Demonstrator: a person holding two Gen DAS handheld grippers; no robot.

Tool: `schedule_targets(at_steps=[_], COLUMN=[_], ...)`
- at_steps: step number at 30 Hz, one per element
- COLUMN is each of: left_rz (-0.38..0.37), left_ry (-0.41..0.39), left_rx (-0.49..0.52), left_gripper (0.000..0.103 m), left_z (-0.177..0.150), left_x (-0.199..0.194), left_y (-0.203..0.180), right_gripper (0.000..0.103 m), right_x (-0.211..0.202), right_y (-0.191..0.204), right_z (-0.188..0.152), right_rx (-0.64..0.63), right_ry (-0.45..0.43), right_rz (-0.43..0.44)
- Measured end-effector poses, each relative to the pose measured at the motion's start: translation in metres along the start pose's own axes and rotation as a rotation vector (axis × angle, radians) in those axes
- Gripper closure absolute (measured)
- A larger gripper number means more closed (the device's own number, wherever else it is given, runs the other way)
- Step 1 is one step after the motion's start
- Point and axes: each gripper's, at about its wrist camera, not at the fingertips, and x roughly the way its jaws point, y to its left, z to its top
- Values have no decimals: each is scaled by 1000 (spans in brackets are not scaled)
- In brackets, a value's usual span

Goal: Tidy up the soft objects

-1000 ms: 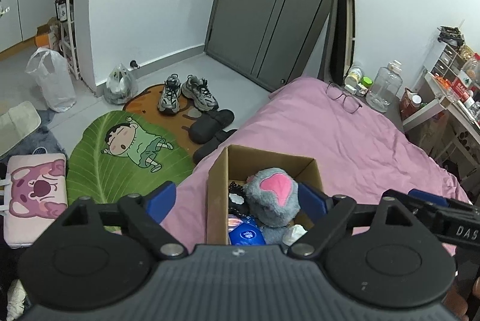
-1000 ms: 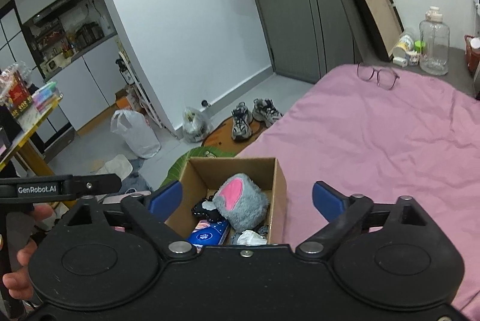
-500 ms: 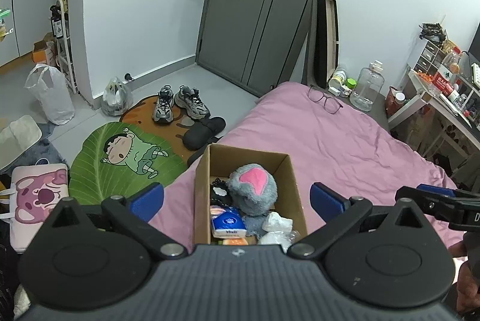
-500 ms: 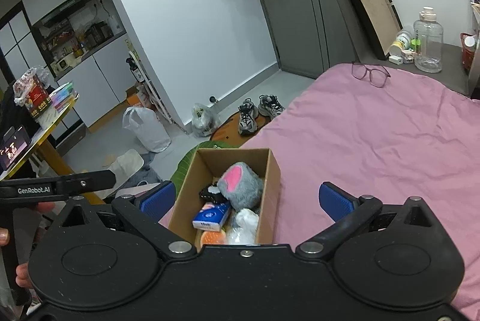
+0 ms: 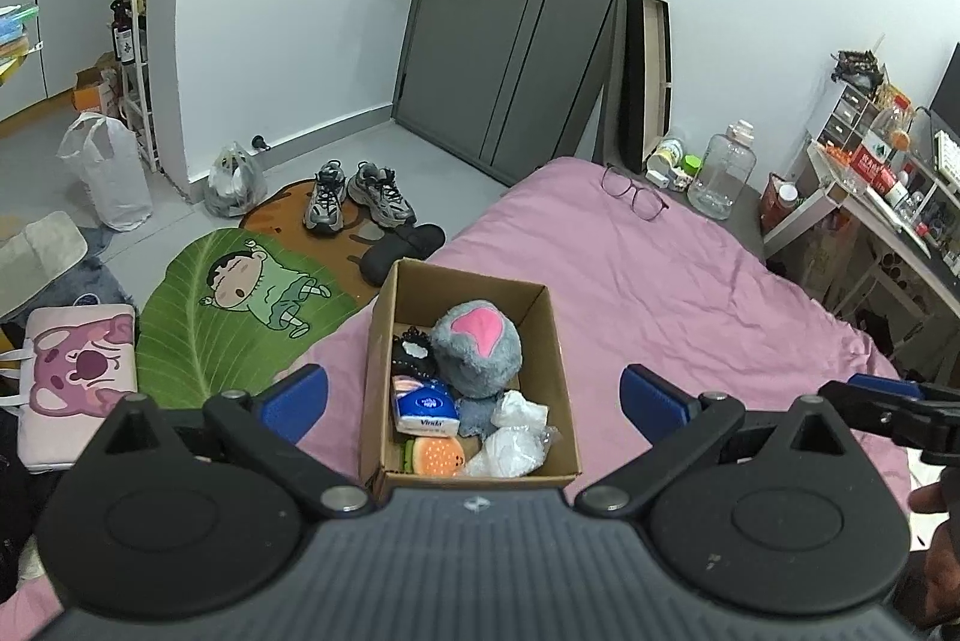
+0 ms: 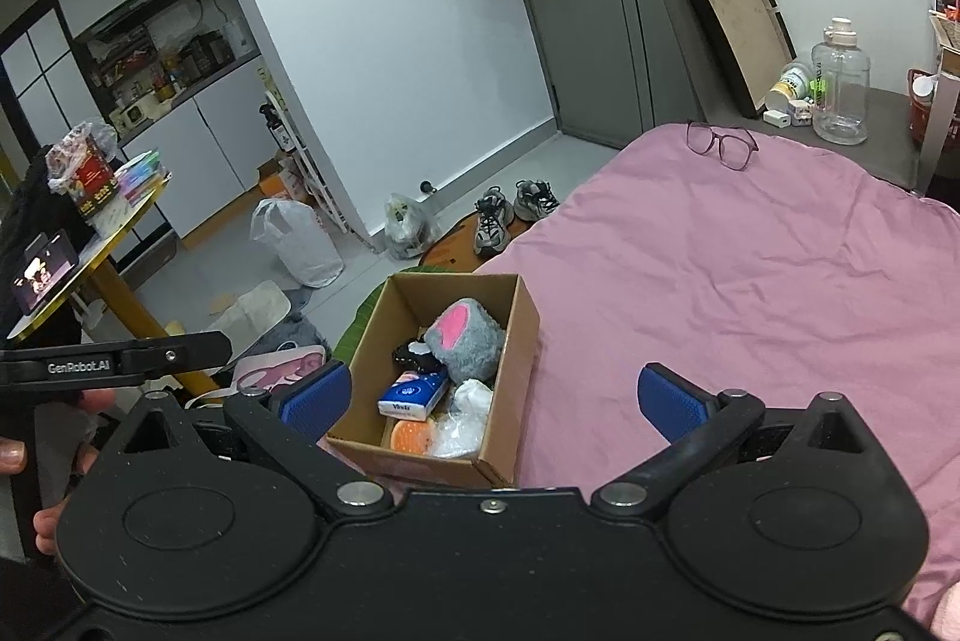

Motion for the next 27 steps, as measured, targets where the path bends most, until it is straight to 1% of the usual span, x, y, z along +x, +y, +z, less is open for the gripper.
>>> schedule_targets(at_steps=[2, 13, 19, 24, 27], left_rz=[3, -38, -38, -40, -31], left_ry=[7, 27, 21, 22, 19], left_rx=[2, 26, 45, 66, 61], left_gripper=[0, 0, 0, 0, 0], left_z=[-1, -14, -20, -26, -28], left_x=[-2, -15, -23, -29, -32], left_y=[-3, -23, -36, -46, -47], right_gripper=[0, 0, 0, 0, 0], right_x=[-4, -26, -37, -44, -48], right_y=[-2, -14, -17, -17, -17], right_z=[-1, -6, -10, -13, -16], right_rx=[0, 7, 15, 11, 9], right_ry=[0, -3, -12, -17, -14], right_rz=[-2, 27, 54, 56, 51])
